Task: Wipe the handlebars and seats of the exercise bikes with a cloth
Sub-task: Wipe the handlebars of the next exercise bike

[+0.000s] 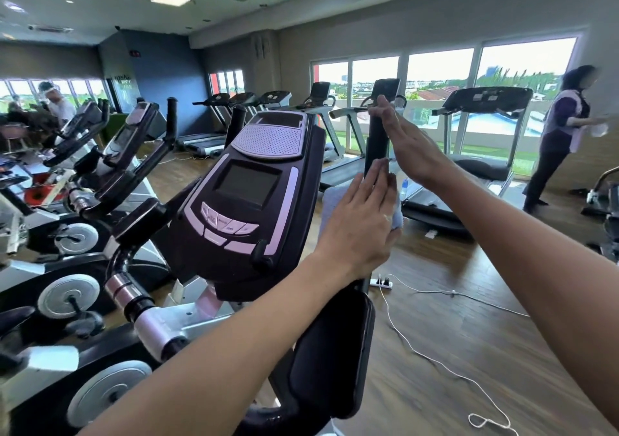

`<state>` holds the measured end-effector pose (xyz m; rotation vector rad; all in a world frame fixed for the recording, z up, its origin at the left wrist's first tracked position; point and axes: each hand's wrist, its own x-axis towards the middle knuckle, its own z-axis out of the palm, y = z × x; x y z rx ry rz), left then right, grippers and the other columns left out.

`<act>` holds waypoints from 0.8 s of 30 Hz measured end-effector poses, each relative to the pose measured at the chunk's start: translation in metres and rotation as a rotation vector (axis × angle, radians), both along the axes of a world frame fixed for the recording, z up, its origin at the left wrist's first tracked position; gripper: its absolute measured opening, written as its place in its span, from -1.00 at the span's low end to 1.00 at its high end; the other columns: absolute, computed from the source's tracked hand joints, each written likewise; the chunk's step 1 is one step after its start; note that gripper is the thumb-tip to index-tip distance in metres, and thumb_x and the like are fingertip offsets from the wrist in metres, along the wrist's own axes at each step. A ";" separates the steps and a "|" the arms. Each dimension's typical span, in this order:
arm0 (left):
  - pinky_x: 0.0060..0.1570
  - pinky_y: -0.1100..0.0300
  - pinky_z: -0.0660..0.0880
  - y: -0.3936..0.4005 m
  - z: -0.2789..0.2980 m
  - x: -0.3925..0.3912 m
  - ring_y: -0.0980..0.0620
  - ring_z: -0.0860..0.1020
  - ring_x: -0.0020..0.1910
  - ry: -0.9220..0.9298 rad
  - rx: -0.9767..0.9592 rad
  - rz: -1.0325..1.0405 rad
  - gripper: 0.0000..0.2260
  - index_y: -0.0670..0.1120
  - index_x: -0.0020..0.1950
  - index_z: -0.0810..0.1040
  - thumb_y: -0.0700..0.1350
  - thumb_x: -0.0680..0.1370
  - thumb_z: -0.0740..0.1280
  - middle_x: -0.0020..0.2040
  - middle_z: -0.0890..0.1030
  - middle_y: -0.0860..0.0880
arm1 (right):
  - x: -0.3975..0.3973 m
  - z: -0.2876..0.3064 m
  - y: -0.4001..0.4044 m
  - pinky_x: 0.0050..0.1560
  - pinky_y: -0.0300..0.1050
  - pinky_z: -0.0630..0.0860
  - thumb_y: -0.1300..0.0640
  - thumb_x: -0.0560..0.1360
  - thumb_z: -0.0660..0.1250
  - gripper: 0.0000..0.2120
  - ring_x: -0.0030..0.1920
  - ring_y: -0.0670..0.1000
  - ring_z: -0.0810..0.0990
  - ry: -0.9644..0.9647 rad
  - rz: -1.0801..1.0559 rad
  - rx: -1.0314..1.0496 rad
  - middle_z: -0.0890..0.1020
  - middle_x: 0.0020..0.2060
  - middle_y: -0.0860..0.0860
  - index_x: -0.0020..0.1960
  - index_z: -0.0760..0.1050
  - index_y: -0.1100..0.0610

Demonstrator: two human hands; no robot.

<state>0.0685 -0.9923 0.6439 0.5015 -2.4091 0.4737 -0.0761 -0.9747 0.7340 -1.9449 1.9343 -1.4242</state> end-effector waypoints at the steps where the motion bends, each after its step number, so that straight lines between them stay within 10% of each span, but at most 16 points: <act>1: 0.63 0.01 -0.13 0.003 -0.003 0.003 -0.17 -0.02 0.66 -0.009 -0.007 -0.020 -0.38 -0.33 0.61 0.14 0.04 0.70 0.18 0.65 0.08 -0.29 | 0.000 0.000 0.000 0.56 -0.09 -0.03 -0.28 0.69 -0.16 -0.41 0.62 -0.10 0.05 -0.007 -0.002 0.002 0.10 0.64 -0.18 0.62 0.21 -0.08; 10: 0.60 0.07 -0.13 -0.011 0.012 -0.002 -0.12 0.02 0.66 -0.081 0.163 -0.055 -0.34 -0.23 0.66 0.07 0.19 0.72 -0.01 0.67 0.06 -0.21 | -0.003 -0.004 -0.006 0.54 -0.05 -0.04 -0.30 0.68 -0.17 -0.39 0.63 -0.10 0.03 0.018 -0.013 0.000 0.07 0.64 -0.19 0.64 0.14 -0.09; 17: 0.47 0.00 0.26 0.006 -0.009 0.002 -0.17 0.48 0.41 0.016 -0.018 -0.139 -0.38 -0.26 0.46 0.49 0.15 0.68 -0.02 0.39 0.57 -0.20 | -0.002 -0.001 0.001 0.50 -0.10 -0.02 -0.26 0.70 -0.17 -0.43 0.62 -0.10 0.04 0.027 -0.003 0.001 0.08 0.64 -0.20 0.60 0.24 -0.11; 24: 0.59 -0.03 0.12 -0.012 0.015 0.000 -0.11 0.30 0.57 -0.240 -0.109 -0.118 -0.24 -0.14 0.54 0.42 0.35 0.61 -0.11 0.53 0.43 -0.13 | -0.005 -0.004 -0.003 0.60 0.03 -0.02 -0.32 0.68 -0.16 -0.39 0.62 -0.09 0.05 0.023 -0.009 0.001 0.11 0.63 -0.19 0.64 0.15 -0.11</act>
